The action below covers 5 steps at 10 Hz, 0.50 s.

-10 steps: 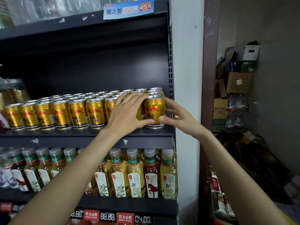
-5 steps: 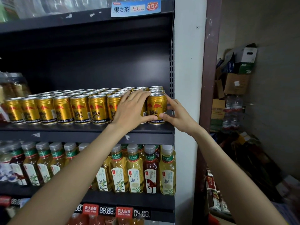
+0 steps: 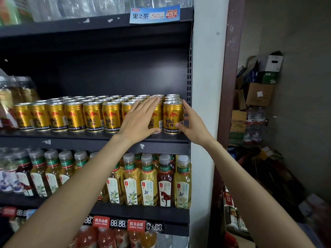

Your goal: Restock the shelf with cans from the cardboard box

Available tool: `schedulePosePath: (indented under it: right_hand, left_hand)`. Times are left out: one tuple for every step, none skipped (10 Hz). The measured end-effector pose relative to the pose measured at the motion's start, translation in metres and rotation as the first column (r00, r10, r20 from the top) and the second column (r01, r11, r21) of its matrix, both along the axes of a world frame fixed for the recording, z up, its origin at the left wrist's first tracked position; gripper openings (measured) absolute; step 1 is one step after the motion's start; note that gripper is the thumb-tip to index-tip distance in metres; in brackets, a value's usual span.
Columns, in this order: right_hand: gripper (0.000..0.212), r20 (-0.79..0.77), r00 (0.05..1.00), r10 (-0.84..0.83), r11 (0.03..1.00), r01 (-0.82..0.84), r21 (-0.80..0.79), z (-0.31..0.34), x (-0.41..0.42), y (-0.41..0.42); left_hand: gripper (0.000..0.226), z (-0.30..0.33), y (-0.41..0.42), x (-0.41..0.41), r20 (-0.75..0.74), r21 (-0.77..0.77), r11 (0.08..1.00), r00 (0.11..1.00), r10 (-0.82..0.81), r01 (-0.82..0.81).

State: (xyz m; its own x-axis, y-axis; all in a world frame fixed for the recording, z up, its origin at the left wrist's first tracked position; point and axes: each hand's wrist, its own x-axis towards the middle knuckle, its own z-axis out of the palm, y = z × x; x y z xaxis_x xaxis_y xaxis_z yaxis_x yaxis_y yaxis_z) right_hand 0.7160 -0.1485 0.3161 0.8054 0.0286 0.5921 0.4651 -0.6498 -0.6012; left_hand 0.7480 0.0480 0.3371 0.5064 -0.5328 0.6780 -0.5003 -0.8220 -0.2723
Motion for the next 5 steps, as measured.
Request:
schedulePosePath:
  right_hand:
    - [0.084, -0.005, 1.000, -0.012, 1.000, 0.012, -0.012, 0.001, -0.001, 0.002]
    - [0.082, -0.008, 1.000, -0.029, 0.999, 0.029, -0.034, 0.001, -0.002, 0.004]
    - [0.082, -0.026, 0.999, -0.030, 0.999, 0.029, -0.044, 0.003, -0.010, 0.006]
    - [0.078, 0.032, 0.996, -0.086, 0.994, 0.088, -0.071, 0.001, -0.020, 0.012]
    - [0.065, 0.222, 0.960, -0.174, 0.982, 0.187, -0.041, 0.000, -0.032, 0.024]
  left_hand:
    - [0.103, 0.001, -0.001, -0.002, 0.002, 0.007, 1.000, 1.000, 0.010, -0.010]
    - [0.103, -0.001, 0.000, -0.001, 0.003, 0.012, 1.000, 1.000, 0.012, -0.012]
    - [0.103, 0.001, 0.000, -0.004, -0.034, 0.000, 1.000, 0.999, 0.001, -0.001]
    - [0.093, -0.001, 0.003, -0.008, -0.035, -0.051, 0.997, 0.998, -0.061, 0.059]
    - [0.073, -0.004, 0.010, -0.020, -0.004, -0.164, 0.978, 0.991, -0.135, 0.132]
